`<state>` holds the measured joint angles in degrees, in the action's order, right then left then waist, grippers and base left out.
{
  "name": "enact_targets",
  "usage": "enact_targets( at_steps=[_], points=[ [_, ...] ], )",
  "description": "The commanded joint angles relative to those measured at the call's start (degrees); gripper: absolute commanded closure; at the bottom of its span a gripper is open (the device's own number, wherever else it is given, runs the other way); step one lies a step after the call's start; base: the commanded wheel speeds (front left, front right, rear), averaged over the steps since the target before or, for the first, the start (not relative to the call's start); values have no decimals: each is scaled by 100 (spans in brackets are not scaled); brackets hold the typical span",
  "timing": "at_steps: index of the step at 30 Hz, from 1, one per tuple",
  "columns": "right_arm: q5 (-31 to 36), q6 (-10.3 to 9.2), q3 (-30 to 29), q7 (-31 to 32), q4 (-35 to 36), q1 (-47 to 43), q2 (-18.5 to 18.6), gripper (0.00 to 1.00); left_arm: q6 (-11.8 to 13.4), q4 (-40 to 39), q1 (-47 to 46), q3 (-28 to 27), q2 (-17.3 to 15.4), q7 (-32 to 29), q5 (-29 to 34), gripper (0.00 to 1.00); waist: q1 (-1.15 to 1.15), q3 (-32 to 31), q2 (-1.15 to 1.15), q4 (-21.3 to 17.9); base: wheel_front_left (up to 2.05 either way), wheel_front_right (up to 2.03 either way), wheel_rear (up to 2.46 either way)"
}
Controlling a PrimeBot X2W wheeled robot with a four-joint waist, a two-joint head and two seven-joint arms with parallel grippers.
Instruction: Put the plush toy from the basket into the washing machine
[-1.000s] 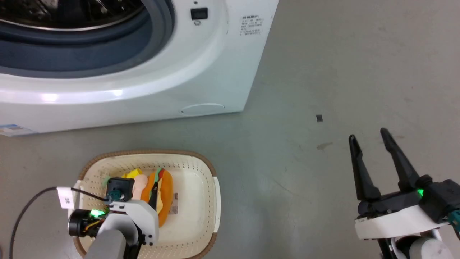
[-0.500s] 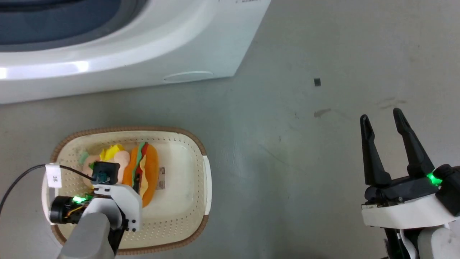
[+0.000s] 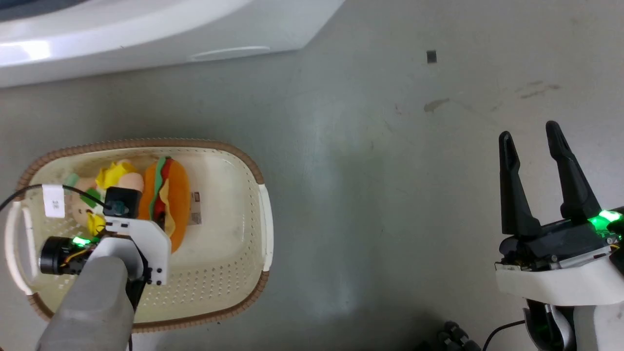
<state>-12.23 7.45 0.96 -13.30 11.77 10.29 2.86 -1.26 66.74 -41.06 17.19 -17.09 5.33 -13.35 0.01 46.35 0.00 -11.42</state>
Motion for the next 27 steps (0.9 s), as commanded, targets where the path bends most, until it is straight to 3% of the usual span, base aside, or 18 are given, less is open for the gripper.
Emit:
enact_targets(
  at_steps=[1, 9, 17, 18, 19, 27],
  points=[
    [-64, 3, 9, -65, 63, 132, 1, 0, -5, 170, -191, 62, -65, -28, -48, 0, -1, 166, 0, -81, 0, 0, 0],
    [-277, 3, -5, -161, 206, 283, 1, 0, -14, 656, -598, 277, -282, -117, -136, 0, -1, 676, 0, -294, 0, 0, 0],
    [-334, 3, -51, -170, 281, 284, 1, 0, -56, 707, -701, 303, -263, -133, -230, 0, -1, 848, 0, -301, 0, 0, 0],
    [-282, 3, -46, -170, 298, 302, 1, 0, -72, 708, -712, 289, -242, -115, -259, 37, -1, 858, 0, -296, 0, 0, 0],
    [-209, 3, -37, -170, 324, 322, 1, 0, -128, 709, -714, 304, -216, -119, -269, 100, -1, 861, 0, -288, 0, 0, 0],
    [-45, 3, -52, -170, 264, 319, 1, 0, -174, 715, -470, 379, -9, -5, -338, 100, -1, 453, 0, -169, 0, 0, 0]
  ],
)
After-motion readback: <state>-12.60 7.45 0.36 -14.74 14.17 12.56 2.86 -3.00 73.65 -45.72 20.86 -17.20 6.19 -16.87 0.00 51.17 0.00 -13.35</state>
